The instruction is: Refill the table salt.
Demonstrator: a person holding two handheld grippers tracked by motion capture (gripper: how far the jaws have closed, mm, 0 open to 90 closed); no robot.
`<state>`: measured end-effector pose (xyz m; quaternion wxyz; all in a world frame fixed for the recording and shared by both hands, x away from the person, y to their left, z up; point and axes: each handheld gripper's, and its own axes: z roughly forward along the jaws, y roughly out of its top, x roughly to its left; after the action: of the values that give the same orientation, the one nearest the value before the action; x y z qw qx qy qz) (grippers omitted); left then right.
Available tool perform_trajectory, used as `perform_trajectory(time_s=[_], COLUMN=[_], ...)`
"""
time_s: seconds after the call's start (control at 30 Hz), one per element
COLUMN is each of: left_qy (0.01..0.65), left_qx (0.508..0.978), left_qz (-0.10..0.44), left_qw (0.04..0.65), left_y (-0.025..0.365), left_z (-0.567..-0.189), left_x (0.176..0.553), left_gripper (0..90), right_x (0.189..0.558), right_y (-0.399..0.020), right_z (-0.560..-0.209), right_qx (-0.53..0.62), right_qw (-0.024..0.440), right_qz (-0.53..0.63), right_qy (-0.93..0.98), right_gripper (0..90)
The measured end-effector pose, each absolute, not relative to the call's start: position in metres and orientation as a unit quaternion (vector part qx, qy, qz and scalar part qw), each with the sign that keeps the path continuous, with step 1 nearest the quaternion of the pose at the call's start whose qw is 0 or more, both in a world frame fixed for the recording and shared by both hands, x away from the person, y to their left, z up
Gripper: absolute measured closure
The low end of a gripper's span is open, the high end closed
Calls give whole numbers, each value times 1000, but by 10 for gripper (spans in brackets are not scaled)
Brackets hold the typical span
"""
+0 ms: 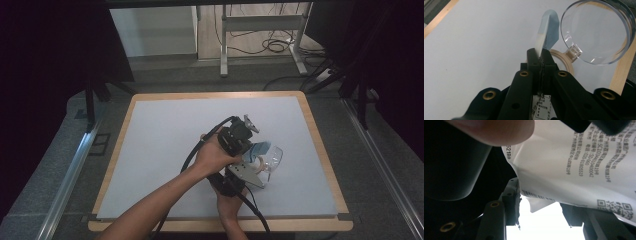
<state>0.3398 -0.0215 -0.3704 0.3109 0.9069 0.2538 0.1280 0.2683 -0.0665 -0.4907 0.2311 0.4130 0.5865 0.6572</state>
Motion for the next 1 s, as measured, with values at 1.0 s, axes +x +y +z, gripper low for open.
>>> perform_trajectory(time_s=[1.0], left_qy=[256], left_qx=[905], left_qz=[125], left_qw=[316], left_y=[-21], left_z=[-372], left_x=[340], left_gripper=[891], right_x=[268], right_y=[-67], right_z=[-493], right_qx=[412], right_qw=[233], right_qz=[655], right_qy=[589], right_gripper=[544])
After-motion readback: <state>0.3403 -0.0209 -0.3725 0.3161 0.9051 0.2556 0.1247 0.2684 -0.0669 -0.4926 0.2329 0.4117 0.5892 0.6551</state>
